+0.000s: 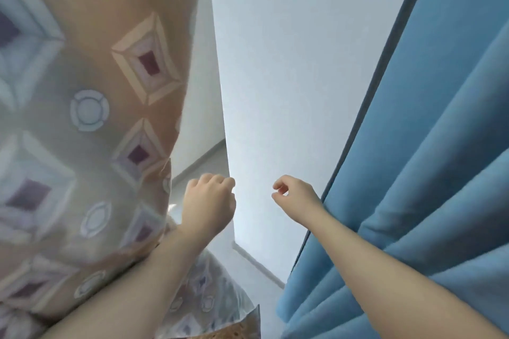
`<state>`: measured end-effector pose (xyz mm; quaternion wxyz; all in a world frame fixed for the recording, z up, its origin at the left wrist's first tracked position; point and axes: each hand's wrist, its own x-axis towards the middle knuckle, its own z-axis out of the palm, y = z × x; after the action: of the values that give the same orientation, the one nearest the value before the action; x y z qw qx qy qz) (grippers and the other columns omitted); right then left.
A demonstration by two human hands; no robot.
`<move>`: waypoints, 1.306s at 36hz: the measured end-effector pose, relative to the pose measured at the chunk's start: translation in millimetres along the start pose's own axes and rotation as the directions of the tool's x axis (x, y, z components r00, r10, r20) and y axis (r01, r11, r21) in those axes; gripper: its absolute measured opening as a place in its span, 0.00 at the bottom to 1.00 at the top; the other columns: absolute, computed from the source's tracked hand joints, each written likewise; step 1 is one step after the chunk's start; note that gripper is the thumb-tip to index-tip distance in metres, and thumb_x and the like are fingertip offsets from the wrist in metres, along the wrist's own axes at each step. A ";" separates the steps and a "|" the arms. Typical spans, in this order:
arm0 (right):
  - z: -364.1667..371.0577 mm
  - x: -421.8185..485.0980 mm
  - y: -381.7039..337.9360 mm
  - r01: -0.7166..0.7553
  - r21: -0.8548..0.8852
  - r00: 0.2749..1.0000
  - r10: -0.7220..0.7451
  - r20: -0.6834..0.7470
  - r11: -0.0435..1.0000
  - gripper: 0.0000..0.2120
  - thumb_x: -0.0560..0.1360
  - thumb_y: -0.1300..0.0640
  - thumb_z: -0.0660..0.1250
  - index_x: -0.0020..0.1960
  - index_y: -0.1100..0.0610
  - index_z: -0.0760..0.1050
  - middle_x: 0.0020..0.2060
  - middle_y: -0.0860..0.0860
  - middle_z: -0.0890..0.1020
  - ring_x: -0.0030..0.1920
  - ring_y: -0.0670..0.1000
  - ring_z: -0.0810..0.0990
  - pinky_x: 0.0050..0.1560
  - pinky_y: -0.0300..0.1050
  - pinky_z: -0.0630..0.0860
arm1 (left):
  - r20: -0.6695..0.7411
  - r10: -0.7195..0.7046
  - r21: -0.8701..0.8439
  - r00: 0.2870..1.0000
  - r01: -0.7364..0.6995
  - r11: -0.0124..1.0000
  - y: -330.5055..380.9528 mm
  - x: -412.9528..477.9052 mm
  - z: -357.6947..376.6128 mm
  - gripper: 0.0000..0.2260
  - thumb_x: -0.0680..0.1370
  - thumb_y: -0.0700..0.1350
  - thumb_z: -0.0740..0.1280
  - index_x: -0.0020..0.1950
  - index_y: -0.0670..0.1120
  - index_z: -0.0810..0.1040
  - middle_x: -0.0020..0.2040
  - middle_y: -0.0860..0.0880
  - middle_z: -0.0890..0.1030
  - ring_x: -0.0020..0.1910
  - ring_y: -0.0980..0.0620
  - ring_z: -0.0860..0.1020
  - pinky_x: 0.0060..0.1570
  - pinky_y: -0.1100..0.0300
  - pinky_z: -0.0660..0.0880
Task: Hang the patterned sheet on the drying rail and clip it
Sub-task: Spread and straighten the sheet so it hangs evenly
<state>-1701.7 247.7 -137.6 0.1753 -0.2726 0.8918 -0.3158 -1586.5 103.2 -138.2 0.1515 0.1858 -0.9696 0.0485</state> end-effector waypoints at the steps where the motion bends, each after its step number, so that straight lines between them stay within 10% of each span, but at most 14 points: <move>1: -0.3 7.8 4.3 0.006 0.004 1.000 -0.006 0.025 1.000 0.11 0.76 0.56 0.60 0.57 0.55 0.74 0.54 0.50 0.77 0.48 0.49 0.72 0.47 0.42 0.71 | -0.001 -0.025 0.000 1.000 0.025 1.000 3.1 4.9 5.2 0.04 0.62 0.42 0.64 0.31 0.45 0.79 0.28 0.51 0.79 0.31 0.46 0.79 0.30 0.56 0.74; 9: 9.3 59.4 19.2 0.063 0.013 0.977 -0.065 0.202 0.998 0.11 0.76 0.57 0.60 0.58 0.55 0.73 0.54 0.50 0.77 0.48 0.48 0.72 0.51 0.43 0.72 | 0.095 -0.207 0.009 0.974 0.207 0.978 8.1 30.8 35.6 0.09 0.57 0.39 0.78 0.34 0.45 0.81 0.30 0.50 0.81 0.31 0.44 0.80 0.30 0.55 0.73; 17: 42.6 89.5 19.6 0.104 -0.016 0.945 -0.093 0.314 0.994 0.13 0.76 0.58 0.59 0.60 0.55 0.73 0.56 0.51 0.76 0.56 0.51 0.74 0.52 0.44 0.72 | 0.231 -0.425 0.023 0.875 0.432 0.902 -4.7 30.6 60.3 0.13 0.77 0.44 0.61 0.59 0.46 0.77 0.57 0.49 0.80 0.59 0.44 0.74 0.54 0.53 0.66; 30: 102.7 145.8 -37.9 0.153 -0.063 0.899 -0.112 0.424 0.986 0.14 0.76 0.59 0.57 0.60 0.55 0.72 0.56 0.52 0.76 0.56 0.54 0.74 0.52 0.46 0.72 | 0.223 -0.603 -0.007 0.766 0.620 0.784 -69.8 49.4 76.3 0.14 0.77 0.44 0.60 0.61 0.46 0.76 0.59 0.48 0.79 0.62 0.44 0.72 0.56 0.53 0.65; 47: 139.0 183.8 -69.0 0.289 -0.112 0.774 -0.163 0.612 0.951 0.12 0.76 0.60 0.57 0.58 0.57 0.73 0.57 0.53 0.77 0.57 0.55 0.74 0.54 0.47 0.73 | 0.088 -0.769 0.207 0.633 0.744 0.635 -98.4 21.3 90.5 0.02 0.58 0.43 0.69 0.27 0.46 0.78 0.24 0.50 0.77 0.26 0.45 0.77 0.28 0.58 0.71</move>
<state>-1753.6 28.0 -220.6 0.3784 -0.4795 0.7789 -0.1420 -1593.4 -8.9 -213.8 0.0611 0.5902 -0.8040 0.0378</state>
